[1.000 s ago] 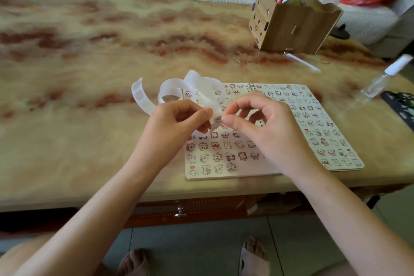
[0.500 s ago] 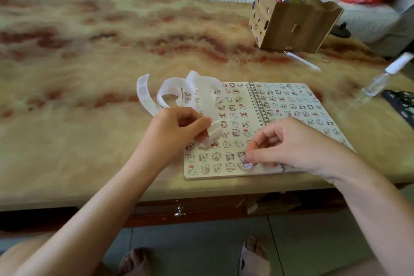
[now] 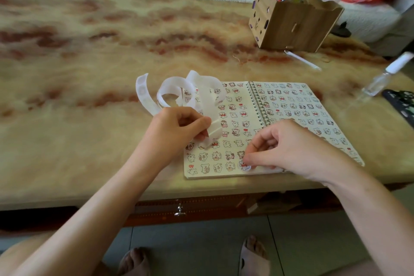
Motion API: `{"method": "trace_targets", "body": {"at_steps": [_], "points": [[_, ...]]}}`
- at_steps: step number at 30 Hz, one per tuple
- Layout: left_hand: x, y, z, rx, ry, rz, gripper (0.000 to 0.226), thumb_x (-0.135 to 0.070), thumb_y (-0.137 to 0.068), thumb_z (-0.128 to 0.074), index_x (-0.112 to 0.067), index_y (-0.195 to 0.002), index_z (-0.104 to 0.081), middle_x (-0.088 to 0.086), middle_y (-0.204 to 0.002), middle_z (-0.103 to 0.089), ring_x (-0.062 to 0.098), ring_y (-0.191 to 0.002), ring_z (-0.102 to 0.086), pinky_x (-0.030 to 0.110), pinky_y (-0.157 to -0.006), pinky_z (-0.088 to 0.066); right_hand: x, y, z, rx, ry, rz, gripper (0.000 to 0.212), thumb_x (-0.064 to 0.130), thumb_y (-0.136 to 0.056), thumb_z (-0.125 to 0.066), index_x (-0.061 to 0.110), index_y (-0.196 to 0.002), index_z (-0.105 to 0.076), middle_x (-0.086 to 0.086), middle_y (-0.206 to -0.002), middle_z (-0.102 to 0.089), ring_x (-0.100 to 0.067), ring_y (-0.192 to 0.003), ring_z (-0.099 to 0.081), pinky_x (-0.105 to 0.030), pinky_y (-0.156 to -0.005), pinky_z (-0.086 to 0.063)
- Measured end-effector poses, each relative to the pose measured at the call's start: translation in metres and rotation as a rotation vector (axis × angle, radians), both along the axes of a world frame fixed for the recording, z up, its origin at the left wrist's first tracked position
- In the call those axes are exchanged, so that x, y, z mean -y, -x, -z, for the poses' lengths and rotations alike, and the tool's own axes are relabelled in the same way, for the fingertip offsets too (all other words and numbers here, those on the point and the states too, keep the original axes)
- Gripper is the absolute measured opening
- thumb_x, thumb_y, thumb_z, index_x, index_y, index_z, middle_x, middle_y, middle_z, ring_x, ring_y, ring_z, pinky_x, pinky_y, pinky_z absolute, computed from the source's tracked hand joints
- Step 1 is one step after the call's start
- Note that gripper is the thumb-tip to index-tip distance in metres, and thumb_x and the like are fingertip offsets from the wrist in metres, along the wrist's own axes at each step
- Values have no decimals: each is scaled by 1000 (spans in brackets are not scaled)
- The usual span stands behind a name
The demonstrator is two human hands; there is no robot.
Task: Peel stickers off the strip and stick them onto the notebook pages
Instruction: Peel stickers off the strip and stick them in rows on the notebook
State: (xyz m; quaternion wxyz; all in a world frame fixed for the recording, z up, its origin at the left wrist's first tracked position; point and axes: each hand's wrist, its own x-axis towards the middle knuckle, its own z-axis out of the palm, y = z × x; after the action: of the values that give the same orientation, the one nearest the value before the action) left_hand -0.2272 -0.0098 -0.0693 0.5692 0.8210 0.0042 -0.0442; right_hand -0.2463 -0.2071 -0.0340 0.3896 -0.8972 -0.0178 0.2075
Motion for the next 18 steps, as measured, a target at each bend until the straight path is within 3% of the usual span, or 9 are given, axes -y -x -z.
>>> {"method": "trace_targets", "body": {"at_steps": [9,15,18], "points": [[-1,-1,2,5,-1,7,21,-21,-87,-63,-12,-69,-68,-3,-61,-71,-3,-55,-59,6,-52,-38,-3,1,6,57,54,15,8,22,-72,-80,19,-67,-74,10,-61,-68,-2,-59,-57,-31,-68,-53],[-1,-2,2,4,-7,10,20,-22,-87,-64,-12,-70,-68,-4,-61,-71,-3,-56,-59,5,-53,-38,-2,1,8,89,95,-11,10,26,-70,-81,21,-69,-73,11,-64,-69,-1,-59,-57,-31,-67,-51],[-1,-2,3,6,-7,11,20,-22,-87,-64,-13,-69,-68,-5,-61,-70,-4,-55,-58,4,-52,-38,-1,1,11,118,124,-22,14,30,-67,-84,23,-69,-72,16,-56,-62,-2,-57,-53,-29,-62,-45]]}}
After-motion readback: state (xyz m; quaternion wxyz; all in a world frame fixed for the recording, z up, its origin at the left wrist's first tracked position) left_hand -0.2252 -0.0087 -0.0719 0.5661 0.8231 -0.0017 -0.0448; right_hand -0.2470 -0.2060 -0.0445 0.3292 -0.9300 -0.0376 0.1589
